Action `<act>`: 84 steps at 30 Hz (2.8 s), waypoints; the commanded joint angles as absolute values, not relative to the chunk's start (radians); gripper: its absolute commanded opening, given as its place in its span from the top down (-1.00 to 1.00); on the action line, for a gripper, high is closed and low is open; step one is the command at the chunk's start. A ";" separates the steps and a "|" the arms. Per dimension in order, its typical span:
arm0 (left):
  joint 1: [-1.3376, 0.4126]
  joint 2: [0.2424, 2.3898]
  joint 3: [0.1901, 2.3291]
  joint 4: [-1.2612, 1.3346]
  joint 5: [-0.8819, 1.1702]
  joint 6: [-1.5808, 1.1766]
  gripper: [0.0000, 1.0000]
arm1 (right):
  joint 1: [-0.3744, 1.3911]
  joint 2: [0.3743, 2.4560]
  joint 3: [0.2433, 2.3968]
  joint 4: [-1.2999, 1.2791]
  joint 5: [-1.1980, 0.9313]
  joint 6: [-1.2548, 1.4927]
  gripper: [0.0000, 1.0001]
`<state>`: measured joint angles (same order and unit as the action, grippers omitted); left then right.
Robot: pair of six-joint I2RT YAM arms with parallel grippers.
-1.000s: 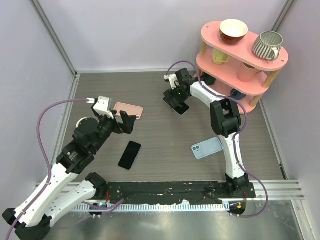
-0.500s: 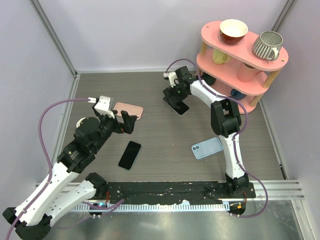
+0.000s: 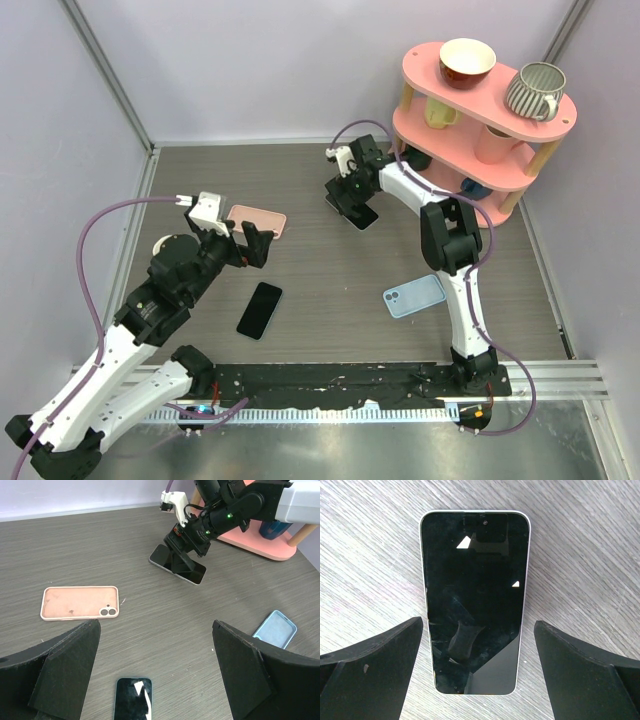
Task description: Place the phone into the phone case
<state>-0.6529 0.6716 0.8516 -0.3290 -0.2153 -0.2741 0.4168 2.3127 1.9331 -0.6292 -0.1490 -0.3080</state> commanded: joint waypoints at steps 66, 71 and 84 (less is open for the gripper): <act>-1.129 1.589 0.957 -0.029 -0.379 -1.288 -0.44 | 0.410 1.565 1.281 -0.664 0.299 0.259 0.02; -1.141 1.725 1.024 -0.015 -0.339 -1.332 -0.42 | 0.351 1.479 1.256 -0.695 0.385 0.268 0.02; -1.154 1.917 1.172 -0.034 -0.313 -1.318 -0.32 | 0.287 1.379 1.209 -0.687 0.350 0.239 0.02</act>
